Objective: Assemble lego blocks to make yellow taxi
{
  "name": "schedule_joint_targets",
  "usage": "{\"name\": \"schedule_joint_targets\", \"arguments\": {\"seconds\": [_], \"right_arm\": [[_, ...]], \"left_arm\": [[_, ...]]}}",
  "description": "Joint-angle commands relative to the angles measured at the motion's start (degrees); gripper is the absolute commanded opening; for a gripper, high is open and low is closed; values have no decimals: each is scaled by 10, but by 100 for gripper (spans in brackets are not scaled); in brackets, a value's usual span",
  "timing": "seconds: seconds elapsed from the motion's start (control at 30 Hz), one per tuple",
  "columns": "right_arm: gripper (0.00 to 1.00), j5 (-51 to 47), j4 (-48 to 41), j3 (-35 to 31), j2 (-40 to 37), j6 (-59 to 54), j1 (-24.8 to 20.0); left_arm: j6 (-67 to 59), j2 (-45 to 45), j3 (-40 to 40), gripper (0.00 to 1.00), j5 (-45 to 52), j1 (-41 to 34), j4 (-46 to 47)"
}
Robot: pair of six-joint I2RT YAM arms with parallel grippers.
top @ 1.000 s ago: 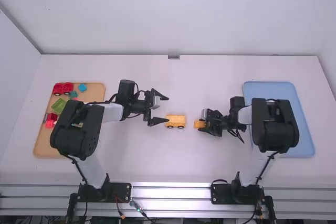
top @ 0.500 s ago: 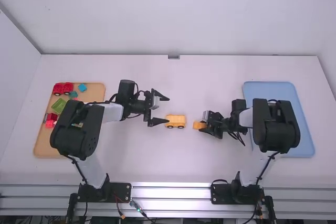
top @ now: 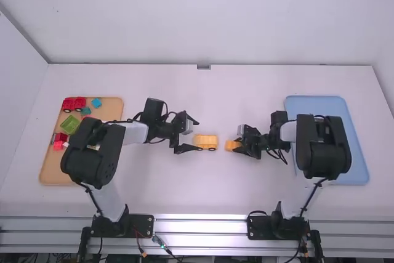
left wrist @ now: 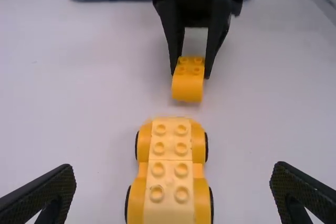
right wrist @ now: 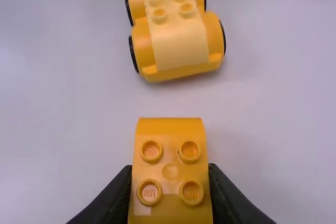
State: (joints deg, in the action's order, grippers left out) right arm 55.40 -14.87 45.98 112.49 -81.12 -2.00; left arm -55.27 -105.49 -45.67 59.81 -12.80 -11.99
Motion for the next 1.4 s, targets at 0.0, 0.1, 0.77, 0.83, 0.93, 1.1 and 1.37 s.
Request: {"name": "schedule_joint_targets", "arguments": {"seconds": [0.0, 0.1, 0.77, 0.83, 0.93, 1.1, 1.37], "right_arm": [[33, 16, -25, 35, 8, -7, 12], [33, 16, -59, 62, 8, -31, 21], [33, 38, -126, 141, 7, -34, 81], [33, 38, -126, 141, 7, -33, 81], [33, 38, -131, 141, 7, -34, 81], [33, 46, -129, 141, 7, -34, 85], [33, 51, -119, 141, 7, -34, 93]], "left_arm": [[-16, -10, 11, 99, -45, -18, -12], [-5, -27, 11, 99, -58, -23, -34], [4, -113, -1, 100, -54, -37, -116], [4, -132, -7, 99, -48, -37, -130], [26, -152, -17, 99, -21, -37, -138], [25, -153, -24, 92, -22, -37, -140], [2, -153, -23, 69, -23, -37, -138]]}}
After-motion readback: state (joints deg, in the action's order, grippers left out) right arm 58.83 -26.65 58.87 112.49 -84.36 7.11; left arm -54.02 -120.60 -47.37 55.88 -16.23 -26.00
